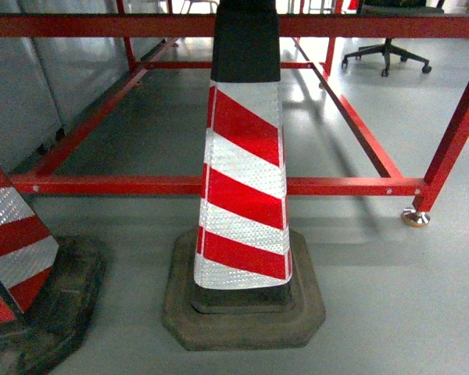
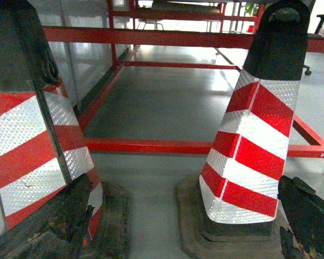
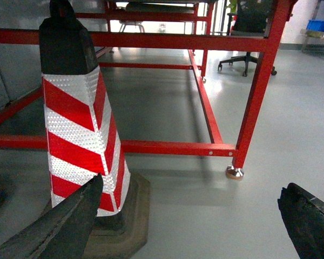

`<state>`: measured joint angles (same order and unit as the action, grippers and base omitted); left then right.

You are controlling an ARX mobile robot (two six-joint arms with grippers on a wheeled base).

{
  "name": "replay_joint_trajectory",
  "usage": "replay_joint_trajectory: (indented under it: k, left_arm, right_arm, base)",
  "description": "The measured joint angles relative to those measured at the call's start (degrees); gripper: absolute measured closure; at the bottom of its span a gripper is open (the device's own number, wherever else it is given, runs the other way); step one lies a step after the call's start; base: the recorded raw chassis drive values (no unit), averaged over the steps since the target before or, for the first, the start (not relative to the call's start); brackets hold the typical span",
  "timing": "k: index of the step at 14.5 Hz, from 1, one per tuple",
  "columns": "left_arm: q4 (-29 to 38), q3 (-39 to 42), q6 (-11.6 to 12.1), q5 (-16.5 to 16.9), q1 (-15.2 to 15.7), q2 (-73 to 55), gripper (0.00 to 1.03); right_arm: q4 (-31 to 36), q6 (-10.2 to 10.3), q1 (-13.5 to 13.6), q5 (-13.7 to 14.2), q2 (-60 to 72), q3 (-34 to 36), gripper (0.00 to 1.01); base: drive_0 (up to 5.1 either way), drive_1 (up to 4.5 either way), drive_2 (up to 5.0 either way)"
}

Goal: Sort blue parts and orange caps into right shelf containers

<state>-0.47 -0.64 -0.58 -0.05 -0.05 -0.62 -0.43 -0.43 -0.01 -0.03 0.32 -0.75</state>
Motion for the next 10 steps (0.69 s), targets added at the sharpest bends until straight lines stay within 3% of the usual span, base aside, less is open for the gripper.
replay_joint_trajectory:
  k: [10]
  left_arm:
    - [0.2, 0.0, 0.5, 0.0, 0.0, 0.0, 0.05]
  right_arm:
    - [0.2, 0.3, 0.0, 0.0, 0.0, 0.0, 0.03]
  base:
    - [0.0, 0.00, 0.0]
